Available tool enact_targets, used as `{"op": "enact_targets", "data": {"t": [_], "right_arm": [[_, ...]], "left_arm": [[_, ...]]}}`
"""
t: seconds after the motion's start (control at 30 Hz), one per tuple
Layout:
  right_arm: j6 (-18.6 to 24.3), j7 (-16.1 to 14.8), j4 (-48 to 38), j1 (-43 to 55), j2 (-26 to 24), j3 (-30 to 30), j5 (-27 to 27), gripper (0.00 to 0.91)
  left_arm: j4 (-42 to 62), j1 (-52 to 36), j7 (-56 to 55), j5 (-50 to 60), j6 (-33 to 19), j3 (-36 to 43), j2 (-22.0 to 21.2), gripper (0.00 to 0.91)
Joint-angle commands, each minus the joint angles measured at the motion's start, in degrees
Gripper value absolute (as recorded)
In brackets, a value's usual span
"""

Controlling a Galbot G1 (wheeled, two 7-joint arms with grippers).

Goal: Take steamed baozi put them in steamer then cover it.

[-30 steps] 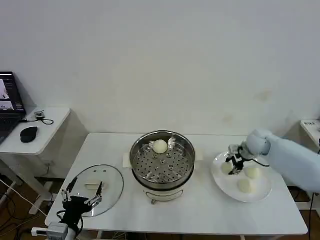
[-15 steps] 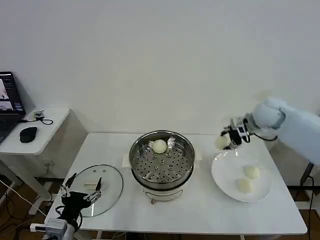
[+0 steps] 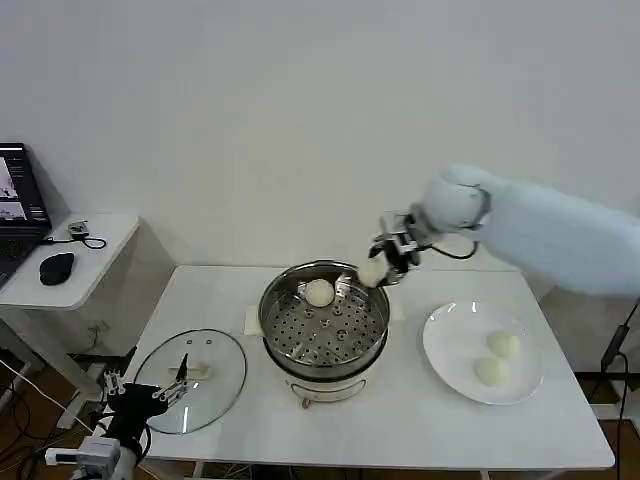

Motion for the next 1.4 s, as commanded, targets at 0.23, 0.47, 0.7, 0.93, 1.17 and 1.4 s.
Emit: {"op": "enact_targets", "data": {"t": [0.23, 0.47, 0.7, 0.93, 1.17, 1.4], "right_arm": [[-12.4, 7.5, -8.9, -3.9, 20.0, -3.6, 12.5, 0.655], [-14.6, 9.0, -10.0, -7.1, 21.3, -3.8, 13.1, 0.655], [-14.8, 9.5, -11.1, -8.1, 22.0, -3.6, 13.2, 0.655], [-14.8, 9.4, -11.6, -8.6, 22.4, -3.4, 12.9, 0.655], [-14.7, 10.3, -11.1, -8.4, 22.0, -2.9, 12.8, 0.907], [-14.9, 9.4, -4.6, -1.2, 17.4, -2.7, 15.4, 0.907]], "left_arm": [[0.0, 0.2, -0.1, -0.2, -0.6, -2.8, -0.9, 0.907], [0.2, -0.1, -0.1, -0.3, -0.6, -3.0, -0.9, 0.907], [0.5, -0.3, -0.1, -0.4, -0.7, -3.0, -0.9, 0.907], [0.8, -0.3, -0.1, -0.4, -0.9, -3.1, -0.9, 0.907], [0.8, -0.4, -0.1, -0.3, -0.9, -3.0, -1.0, 0.907], [0.8, -0.5, -0.1, -0.3, -0.8, -2.4, -0.9, 0.907]]}}
